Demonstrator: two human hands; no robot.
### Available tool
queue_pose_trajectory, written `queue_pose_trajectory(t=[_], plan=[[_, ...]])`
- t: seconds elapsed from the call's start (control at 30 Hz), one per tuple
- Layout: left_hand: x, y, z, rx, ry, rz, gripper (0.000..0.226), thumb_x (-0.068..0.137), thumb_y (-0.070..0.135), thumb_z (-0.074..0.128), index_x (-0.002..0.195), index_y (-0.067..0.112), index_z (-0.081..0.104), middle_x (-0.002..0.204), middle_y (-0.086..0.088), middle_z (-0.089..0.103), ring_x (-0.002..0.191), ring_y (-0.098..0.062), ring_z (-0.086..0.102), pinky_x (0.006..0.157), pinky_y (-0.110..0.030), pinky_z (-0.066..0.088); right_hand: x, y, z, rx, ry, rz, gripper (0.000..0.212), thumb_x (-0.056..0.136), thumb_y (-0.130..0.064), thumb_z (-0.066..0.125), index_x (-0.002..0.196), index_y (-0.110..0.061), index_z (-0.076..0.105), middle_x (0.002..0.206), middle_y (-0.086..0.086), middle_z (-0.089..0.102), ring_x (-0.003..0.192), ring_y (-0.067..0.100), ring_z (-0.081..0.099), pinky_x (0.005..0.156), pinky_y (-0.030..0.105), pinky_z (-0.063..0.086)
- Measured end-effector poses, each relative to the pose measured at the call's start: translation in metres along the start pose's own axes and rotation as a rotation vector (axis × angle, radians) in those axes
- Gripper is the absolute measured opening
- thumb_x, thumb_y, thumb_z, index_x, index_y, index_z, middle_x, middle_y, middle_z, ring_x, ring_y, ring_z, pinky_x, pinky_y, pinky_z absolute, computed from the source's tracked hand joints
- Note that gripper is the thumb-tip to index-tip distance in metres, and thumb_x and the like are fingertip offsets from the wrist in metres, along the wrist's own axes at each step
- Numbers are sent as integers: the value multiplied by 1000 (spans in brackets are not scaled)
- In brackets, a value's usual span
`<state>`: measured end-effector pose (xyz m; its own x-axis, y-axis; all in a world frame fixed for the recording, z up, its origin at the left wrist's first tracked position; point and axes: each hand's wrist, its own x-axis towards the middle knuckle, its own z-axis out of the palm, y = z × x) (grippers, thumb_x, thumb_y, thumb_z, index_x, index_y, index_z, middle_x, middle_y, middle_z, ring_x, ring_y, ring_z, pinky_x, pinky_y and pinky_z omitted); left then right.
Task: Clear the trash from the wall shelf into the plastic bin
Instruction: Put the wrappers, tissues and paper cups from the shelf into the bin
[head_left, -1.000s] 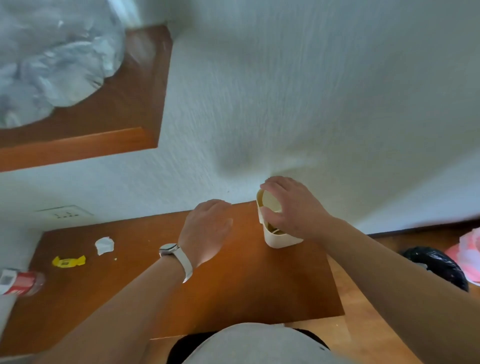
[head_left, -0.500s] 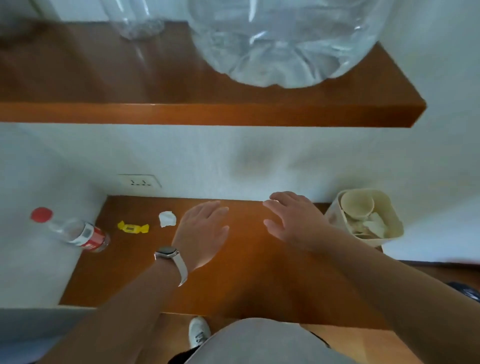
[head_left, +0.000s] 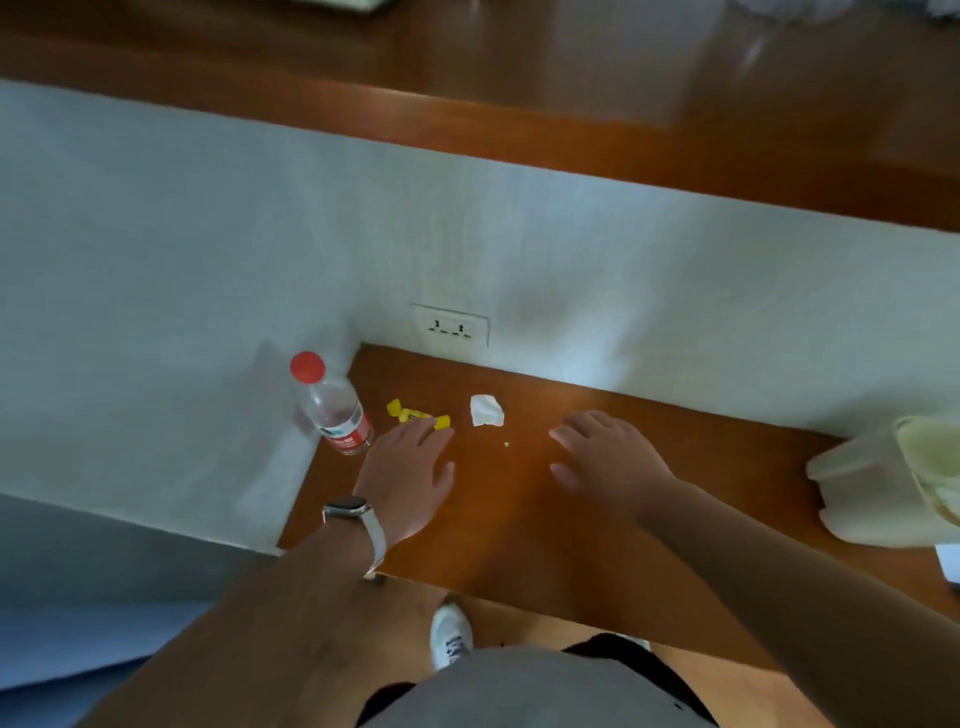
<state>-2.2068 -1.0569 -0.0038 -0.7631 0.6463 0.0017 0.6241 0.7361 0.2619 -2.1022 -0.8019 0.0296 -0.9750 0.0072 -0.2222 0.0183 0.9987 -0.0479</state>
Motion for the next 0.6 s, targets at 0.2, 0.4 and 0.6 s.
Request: queue_pose_trajectory(t=[0.2,0.4,0.6], plan=[[14,-29,24,-39,-76,-72,44,94,35,54,135,21,49,138,-2,51,124,-22,48,97,-39,44,33,-28,23,55,-55,12,50,93,-46,44,136,-20,46,138,3,50,129,23,44,101,40,40],[33,-37,52,7,-171,-116,51,94,29,50,142,20,37,149,-5,37,133,-25,38,98,-43,45,75,-39,44,107,6,-27,46,90,-39,53,131,-17,49,117,1,57,104,18,56,84,32,51],[48,-49,73,58,-216,-162,66,93,22,50,151,19,19,159,-8,18,145,-29,16,111,-47,26,121,-41,57,135,4,-61,48,90,-34,58,133,-18,45,131,6,50,115,24,52,87,39,51]])
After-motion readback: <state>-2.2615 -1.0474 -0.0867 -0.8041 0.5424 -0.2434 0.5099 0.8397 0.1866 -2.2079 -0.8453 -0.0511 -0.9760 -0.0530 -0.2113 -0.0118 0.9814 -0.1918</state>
